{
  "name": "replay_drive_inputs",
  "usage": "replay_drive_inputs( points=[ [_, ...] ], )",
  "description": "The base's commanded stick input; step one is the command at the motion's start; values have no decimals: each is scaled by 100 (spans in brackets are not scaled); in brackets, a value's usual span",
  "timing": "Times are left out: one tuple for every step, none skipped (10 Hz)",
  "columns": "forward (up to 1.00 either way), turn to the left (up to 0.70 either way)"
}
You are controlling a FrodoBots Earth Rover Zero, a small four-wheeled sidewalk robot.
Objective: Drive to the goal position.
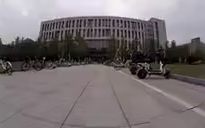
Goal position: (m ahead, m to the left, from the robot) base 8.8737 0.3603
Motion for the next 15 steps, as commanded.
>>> replay_drive_inputs(
  points=[
    [70,0],
    [70,0],
    [70,0],
    [70,0],
    [70,0],
    [70,0],
    [70,0],
    [70,0],
    [70,0],
    [70,0],
    [70,0],
    [70,0],
    [70,0],
    [70,0],
    [70,0]
  ],
)
